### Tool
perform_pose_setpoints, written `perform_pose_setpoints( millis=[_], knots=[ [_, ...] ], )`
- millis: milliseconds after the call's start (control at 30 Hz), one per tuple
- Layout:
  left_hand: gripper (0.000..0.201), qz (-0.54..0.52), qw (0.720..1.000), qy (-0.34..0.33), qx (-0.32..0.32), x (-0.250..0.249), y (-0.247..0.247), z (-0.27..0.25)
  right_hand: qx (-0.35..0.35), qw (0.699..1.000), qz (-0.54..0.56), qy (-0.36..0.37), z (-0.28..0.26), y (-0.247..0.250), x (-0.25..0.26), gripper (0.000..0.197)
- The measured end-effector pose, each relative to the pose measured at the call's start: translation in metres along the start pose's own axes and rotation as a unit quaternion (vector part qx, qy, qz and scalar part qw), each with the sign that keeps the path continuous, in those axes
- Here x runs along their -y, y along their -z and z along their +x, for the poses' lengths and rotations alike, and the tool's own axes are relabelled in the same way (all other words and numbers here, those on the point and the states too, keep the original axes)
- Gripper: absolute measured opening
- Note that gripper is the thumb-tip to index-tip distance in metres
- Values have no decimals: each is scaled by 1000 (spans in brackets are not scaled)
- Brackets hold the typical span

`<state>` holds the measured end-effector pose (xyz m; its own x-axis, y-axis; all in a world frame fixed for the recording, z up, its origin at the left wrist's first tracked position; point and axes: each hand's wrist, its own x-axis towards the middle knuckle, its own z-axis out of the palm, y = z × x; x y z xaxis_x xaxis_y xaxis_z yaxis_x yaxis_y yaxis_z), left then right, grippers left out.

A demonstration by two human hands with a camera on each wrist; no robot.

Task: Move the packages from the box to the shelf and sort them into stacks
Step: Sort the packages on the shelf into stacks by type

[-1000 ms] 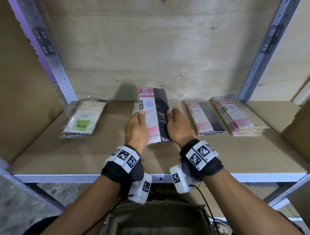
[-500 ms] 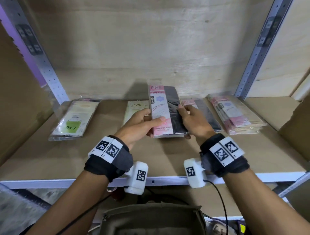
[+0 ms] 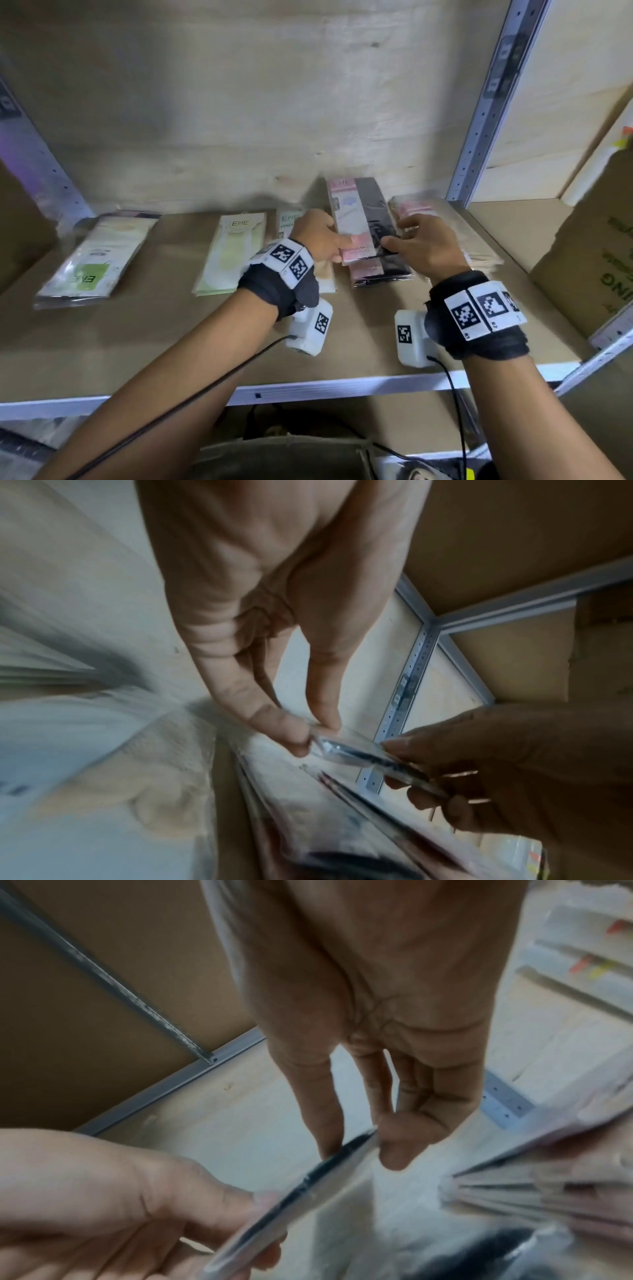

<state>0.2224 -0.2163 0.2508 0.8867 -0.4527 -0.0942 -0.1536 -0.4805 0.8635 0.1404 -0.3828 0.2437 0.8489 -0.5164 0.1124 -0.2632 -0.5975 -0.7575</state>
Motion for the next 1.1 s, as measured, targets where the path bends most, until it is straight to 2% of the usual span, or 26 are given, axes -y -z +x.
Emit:
perform_pose_setpoints(
  millis=[100,167,300,467,567,667,767,800,867,967,1100],
  knots=[
    [53,67,997,34,10,-5,-12,10,26,997,-74,-13,-2,5,-3,44],
    [51,87,995,46,9,-3,-20,13,47,993,-105,-24,-4,5,-3,34],
    [39,76,996,55,-7,0,-29,15,68,989,-122,-42,-8,4,0,30],
    [60,61,994,81,39,-6,-25,11,72,988,-130,-51,-11,4,4,34],
    [53,65,994,82,32,-6,-21,9,68,987,-137,-45,-13,4,6,34],
    [37,122,991,44,-32,-1,-5,5,43,987,-157,-20,-14,6,10,28],
    [10,36,993,7,-116,13,30,-6,-13,990,-130,45,-17,7,21,19],
    [7,-7,991,1,-137,20,43,-12,-15,993,-97,69,-20,7,26,16],
    [11,-67,983,-8,-172,38,71,-27,30,994,-13,109,-27,0,36,9],
    [15,-107,965,-2,-238,71,108,-59,143,979,109,92,-45,-19,51,9],
    [16,-132,943,22,-305,108,163,-96,228,959,125,111,-62,-56,82,14]
  ],
)
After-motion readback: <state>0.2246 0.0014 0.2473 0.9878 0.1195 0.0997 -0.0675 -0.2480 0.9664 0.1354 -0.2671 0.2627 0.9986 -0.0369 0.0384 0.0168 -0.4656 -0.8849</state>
